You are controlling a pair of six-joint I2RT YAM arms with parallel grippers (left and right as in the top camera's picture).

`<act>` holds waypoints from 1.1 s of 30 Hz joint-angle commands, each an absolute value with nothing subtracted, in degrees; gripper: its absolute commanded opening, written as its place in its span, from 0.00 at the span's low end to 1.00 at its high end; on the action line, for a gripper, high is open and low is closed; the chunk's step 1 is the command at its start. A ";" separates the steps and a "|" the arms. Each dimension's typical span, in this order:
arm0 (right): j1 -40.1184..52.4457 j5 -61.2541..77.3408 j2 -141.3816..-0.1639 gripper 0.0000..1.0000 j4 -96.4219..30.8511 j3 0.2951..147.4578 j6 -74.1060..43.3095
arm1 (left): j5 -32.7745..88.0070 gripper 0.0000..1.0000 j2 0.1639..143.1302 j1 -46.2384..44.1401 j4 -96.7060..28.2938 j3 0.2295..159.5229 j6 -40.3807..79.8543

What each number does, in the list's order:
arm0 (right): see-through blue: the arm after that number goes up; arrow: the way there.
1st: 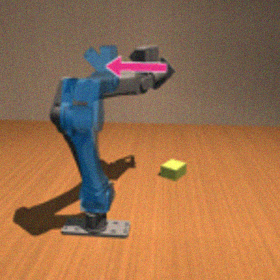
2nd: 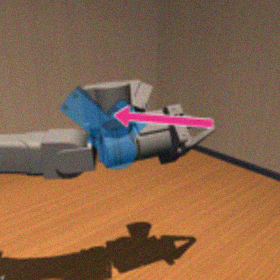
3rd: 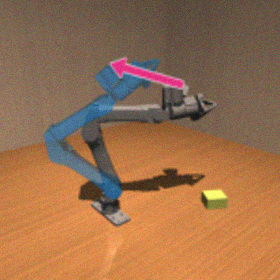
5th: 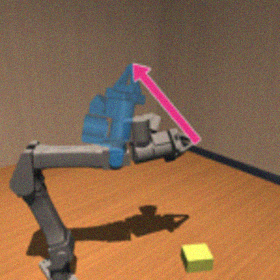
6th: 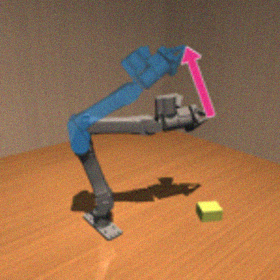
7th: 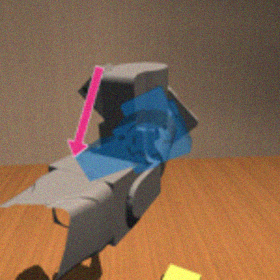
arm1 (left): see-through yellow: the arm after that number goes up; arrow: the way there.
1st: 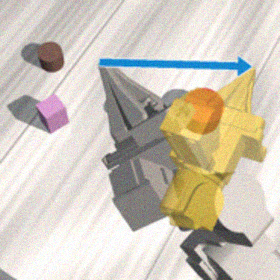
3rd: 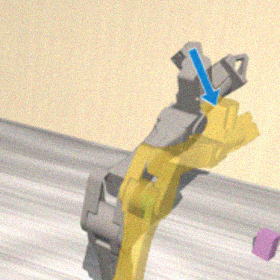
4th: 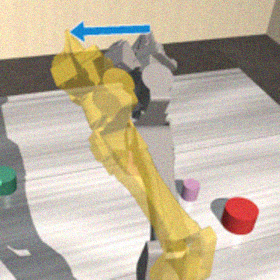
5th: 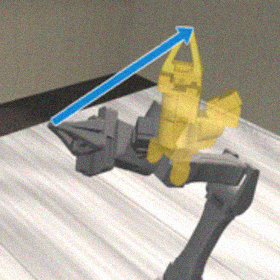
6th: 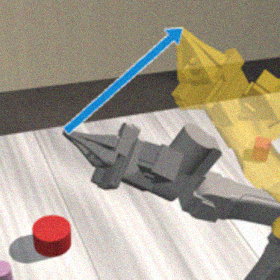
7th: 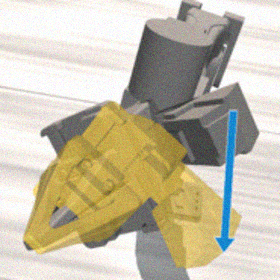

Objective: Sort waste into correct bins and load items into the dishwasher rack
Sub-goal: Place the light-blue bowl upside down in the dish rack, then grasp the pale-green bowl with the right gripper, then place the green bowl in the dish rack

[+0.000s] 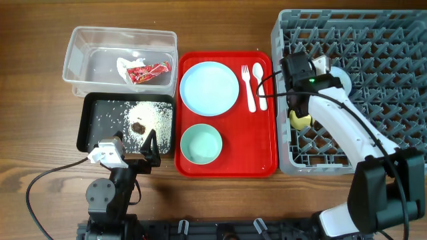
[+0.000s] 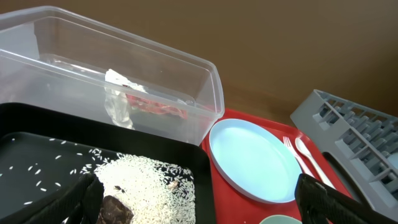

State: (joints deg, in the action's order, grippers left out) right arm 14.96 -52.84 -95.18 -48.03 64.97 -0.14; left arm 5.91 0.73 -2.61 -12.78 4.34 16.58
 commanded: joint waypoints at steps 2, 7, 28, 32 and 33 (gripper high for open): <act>20.29 -25.74 -87.07 0.29 -49.95 71.48 -3.07 | 6.59 1.00 0.16 -2.28 -12.43 3.90 15.84; 30.35 21.10 -85.73 0.54 -50.65 72.42 -4.78 | 6.59 1.00 0.16 -2.28 -12.43 3.90 15.81; 36.67 -46.54 -78.98 0.04 -49.95 67.92 -20.10 | 6.59 1.00 0.16 -2.28 -12.43 3.90 15.81; 19.11 -64.79 -73.30 0.04 -42.41 67.92 -19.42 | 6.59 1.00 0.16 -2.28 -12.40 3.90 15.81; 13.30 -64.69 -73.93 0.04 -41.01 67.90 -19.51 | 6.59 1.00 0.16 -2.28 -12.43 3.90 15.81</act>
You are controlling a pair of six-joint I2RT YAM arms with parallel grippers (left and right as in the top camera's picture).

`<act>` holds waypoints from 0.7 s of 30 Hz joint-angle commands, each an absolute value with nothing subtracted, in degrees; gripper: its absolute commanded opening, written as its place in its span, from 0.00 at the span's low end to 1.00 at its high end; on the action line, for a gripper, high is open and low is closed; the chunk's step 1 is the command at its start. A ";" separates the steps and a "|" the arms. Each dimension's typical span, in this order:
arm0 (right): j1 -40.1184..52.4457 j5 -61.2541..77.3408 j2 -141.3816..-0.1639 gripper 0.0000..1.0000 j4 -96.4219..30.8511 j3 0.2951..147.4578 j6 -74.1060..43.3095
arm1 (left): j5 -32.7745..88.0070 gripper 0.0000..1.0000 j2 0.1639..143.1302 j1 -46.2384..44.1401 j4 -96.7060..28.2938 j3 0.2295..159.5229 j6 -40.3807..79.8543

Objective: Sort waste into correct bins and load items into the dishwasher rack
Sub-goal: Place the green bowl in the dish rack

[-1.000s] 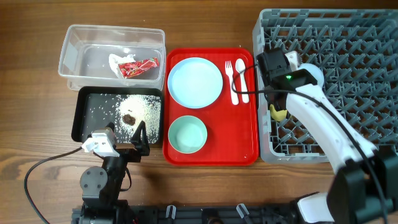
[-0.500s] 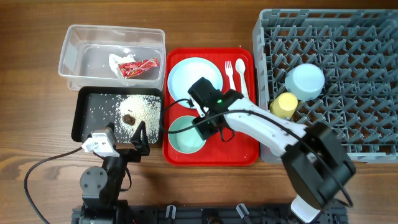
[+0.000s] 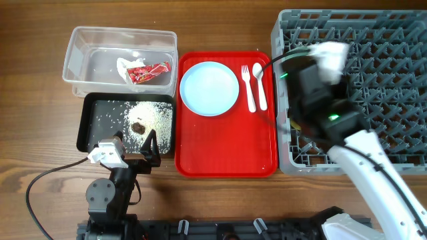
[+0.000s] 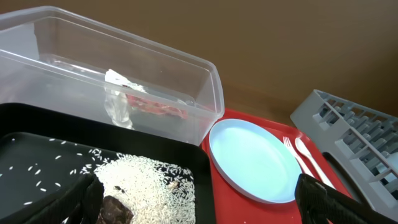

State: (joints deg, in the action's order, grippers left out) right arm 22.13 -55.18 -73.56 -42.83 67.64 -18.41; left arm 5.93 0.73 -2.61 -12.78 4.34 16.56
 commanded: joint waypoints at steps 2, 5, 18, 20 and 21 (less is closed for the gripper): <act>4.43 -64.73 -75.88 0.04 -39.00 67.90 -19.46 | 6.59 1.00 0.16 -2.28 -12.43 3.90 15.81; -8.73 -61.93 -81.14 0.04 -36.45 67.90 -19.40 | 6.59 1.00 0.16 -2.28 -12.43 3.90 15.81; -22.24 -64.01 -98.24 0.04 -10.31 67.90 14.02 | 6.59 1.00 0.16 -2.28 -12.43 3.90 15.81; -22.94 -63.90 -99.59 0.04 -9.30 67.90 17.06 | 6.59 1.00 0.16 -2.28 -12.43 3.90 15.81; -23.07 -63.92 -100.62 0.04 -8.21 67.90 18.68 | 6.59 1.00 0.16 -2.28 -12.40 3.90 15.81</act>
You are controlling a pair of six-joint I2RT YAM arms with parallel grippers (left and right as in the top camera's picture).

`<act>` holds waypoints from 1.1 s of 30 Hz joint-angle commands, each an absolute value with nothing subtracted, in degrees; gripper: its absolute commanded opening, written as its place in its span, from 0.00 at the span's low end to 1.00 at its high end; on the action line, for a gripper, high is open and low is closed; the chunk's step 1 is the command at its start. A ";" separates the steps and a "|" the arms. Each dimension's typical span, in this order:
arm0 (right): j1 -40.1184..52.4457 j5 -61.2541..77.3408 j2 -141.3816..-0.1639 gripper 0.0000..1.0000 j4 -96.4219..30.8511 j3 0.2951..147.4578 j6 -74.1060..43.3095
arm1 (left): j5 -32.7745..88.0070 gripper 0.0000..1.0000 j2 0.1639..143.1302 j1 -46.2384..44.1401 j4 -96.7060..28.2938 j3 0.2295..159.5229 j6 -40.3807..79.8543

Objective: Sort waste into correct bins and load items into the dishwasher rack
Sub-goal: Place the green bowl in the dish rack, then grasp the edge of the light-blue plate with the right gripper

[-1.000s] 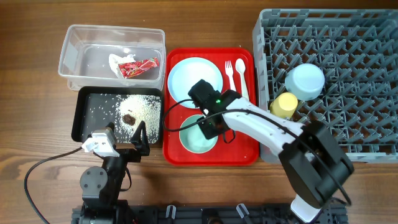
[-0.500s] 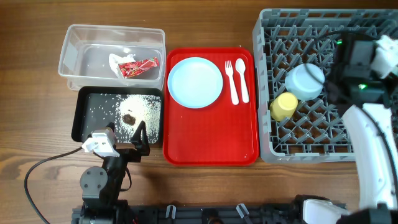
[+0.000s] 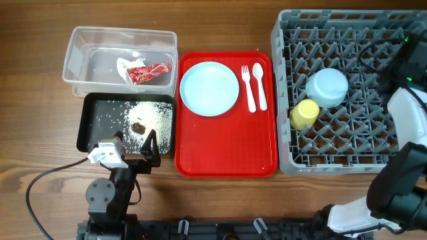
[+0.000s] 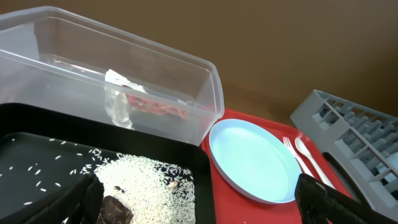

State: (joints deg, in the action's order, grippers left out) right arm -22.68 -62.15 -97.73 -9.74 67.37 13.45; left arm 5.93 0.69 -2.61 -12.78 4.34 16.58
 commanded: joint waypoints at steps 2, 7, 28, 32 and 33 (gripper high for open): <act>-22.59 -64.14 -102.65 0.04 -7.33 67.90 20.51 | 6.59 1.00 0.16 -2.28 -12.43 3.90 15.81; -17.47 -64.49 -104.47 0.10 -4.95 67.90 23.22 | 6.59 1.00 0.16 -2.28 -12.43 3.90 15.81; 30.04 4.62 -95.48 0.61 -38.24 71.88 -11.66 | 6.59 1.00 0.16 -2.28 -12.43 3.90 15.81; 30.04 6.63 -98.21 0.61 -34.35 71.88 -16.99 | 6.59 1.00 0.16 -2.28 -12.43 3.90 15.81; 30.02 3.29 -99.59 0.60 -34.46 71.88 -24.05 | 6.59 1.00 0.16 -2.28 -12.43 3.90 15.81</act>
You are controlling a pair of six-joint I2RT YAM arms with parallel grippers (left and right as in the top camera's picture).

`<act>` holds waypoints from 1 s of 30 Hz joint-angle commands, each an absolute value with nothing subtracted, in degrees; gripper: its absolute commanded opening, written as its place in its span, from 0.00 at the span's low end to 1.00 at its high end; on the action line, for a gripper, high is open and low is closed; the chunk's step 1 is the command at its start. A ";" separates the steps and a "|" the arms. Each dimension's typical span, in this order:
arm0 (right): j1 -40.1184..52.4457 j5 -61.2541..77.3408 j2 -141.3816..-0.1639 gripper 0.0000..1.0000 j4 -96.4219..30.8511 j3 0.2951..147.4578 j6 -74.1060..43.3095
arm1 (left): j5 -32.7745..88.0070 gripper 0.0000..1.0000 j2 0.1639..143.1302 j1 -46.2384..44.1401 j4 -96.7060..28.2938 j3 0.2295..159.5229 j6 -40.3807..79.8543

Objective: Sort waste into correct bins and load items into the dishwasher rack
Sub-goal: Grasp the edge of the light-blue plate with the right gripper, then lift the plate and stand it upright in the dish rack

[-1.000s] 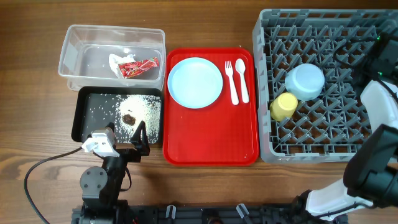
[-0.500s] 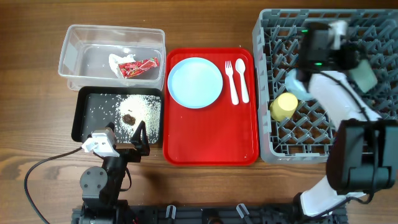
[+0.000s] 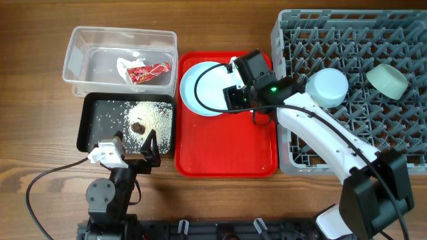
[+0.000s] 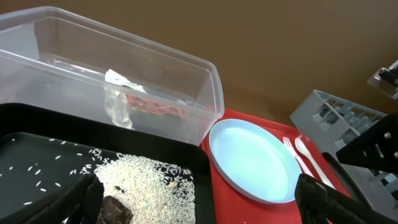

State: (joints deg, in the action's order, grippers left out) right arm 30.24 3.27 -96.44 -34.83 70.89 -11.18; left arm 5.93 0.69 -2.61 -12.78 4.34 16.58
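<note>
A light blue plate [image 3: 200, 83] lies at the back of the red tray [image 3: 227, 147]. My right gripper [image 3: 230, 95] hovers at the plate's right edge; its jaws are too dark to read. The arm covers most of the white fork [image 4: 291, 151] and spoon [image 4: 305, 149]. In the grey dishwasher rack [image 3: 400, 133] sit an upturned pale blue bowl [image 3: 328, 85] and a green bowl [image 3: 387, 79] at the far right. My left gripper [image 4: 199, 205] rests open and empty at the near edge of the black tray [image 3: 93, 123].
The black tray holds spilled rice [image 3: 143, 120] and a brown scrap [image 3: 138, 126]. Behind it a clear plastic bin [image 3: 93, 63] contains a red wrapper [image 3: 148, 71] and crumpled film. The rack stands hard against the red tray's right side.
My right arm was at the far right edge of the rack; now it reaches over the red tray to the plate. A green bowl now shows in the rack. The yellow cup is covered by the arm.
The green bowl first sat at the front of the red tray while my right gripper was in the rack by the yellow cup. Then the bowl was gone from the tray and the arm was over the rack. Now the bowl lies in the rack. My left gripper never moved.
</note>
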 commanded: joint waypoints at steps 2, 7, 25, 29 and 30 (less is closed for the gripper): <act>29.93 -1.37 -102.26 0.60 -34.15 71.88 -33.28 | 6.59 1.00 0.16 -2.28 -12.43 3.90 15.84; 29.93 -3.01 -113.38 0.38 -27.55 71.90 -43.99 | 6.59 1.00 0.16 -2.28 -12.43 3.90 15.81; 22.13 -51.96 -73.60 0.04 -33.41 71.90 -2.57 | 6.59 1.00 0.16 -2.28 -12.43 3.90 15.81; 8.75 -58.89 -75.50 0.04 -24.36 71.90 8.80 | 6.59 1.00 0.16 -2.28 -12.43 3.90 15.81; 6.11 -58.92 -76.47 0.04 -21.06 71.90 13.54 | 6.59 1.00 0.16 -2.28 -12.43 3.90 15.81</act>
